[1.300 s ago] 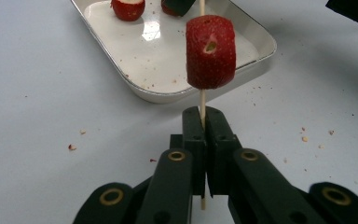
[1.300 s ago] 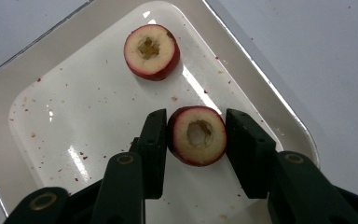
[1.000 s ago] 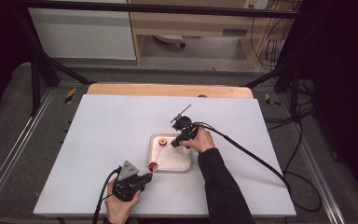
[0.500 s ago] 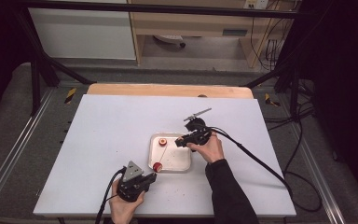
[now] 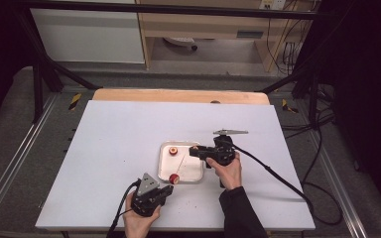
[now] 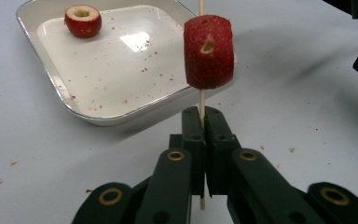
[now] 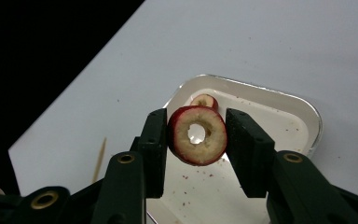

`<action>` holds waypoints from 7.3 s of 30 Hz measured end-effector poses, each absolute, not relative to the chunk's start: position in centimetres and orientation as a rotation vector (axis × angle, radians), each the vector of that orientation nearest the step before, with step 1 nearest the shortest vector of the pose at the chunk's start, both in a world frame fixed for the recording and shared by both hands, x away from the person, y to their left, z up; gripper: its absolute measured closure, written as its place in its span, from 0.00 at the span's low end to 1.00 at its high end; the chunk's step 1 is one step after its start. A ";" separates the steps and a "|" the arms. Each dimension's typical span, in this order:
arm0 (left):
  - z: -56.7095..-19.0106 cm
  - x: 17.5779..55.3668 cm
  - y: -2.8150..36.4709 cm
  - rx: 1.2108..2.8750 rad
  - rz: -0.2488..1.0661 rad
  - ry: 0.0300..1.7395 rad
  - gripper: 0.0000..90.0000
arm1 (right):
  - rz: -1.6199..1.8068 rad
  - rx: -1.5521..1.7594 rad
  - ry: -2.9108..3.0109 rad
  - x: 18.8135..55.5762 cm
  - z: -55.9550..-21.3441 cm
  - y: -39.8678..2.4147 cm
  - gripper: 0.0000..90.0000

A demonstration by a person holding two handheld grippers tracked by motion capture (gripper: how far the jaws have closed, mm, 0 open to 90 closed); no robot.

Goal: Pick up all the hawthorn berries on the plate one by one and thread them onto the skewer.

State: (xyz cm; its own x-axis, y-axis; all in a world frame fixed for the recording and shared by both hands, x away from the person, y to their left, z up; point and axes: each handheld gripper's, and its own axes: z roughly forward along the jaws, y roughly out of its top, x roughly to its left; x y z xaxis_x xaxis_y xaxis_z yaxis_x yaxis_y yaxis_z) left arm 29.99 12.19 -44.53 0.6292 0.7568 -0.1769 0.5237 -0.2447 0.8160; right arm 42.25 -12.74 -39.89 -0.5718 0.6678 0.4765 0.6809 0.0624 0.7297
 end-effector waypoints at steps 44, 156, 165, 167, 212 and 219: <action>-44.4 30.5 8.0 1.827 0.264 1.093 0.98 | -2.040 -1.513 -1.823 39.7 -40.7 -13.5 0.68; -44.2 30.8 13.5 1.867 0.386 1.122 0.98 | -1.677 -1.342 -2.430 40.1 -39.8 -14.8 0.16; -44.5 30.3 15.9 1.896 0.392 1.119 0.98 | -1.441 -1.296 -2.621 41.4 -39.5 -12.9 0.13; -44.6 30.3 16.4 1.888 0.390 1.123 0.98 | -1.399 -1.276 -2.655 41.7 -39.4 -12.1 0.13; -45.2 30.7 18.1 1.891 0.362 1.120 0.98 | -0.814 -0.705 -3.077 49.6 -41.3 -2.4 0.35; -45.2 30.7 18.1 1.898 0.361 1.115 0.98 | -0.763 -0.645 -3.107 50.2 -41.9 -2.0 0.48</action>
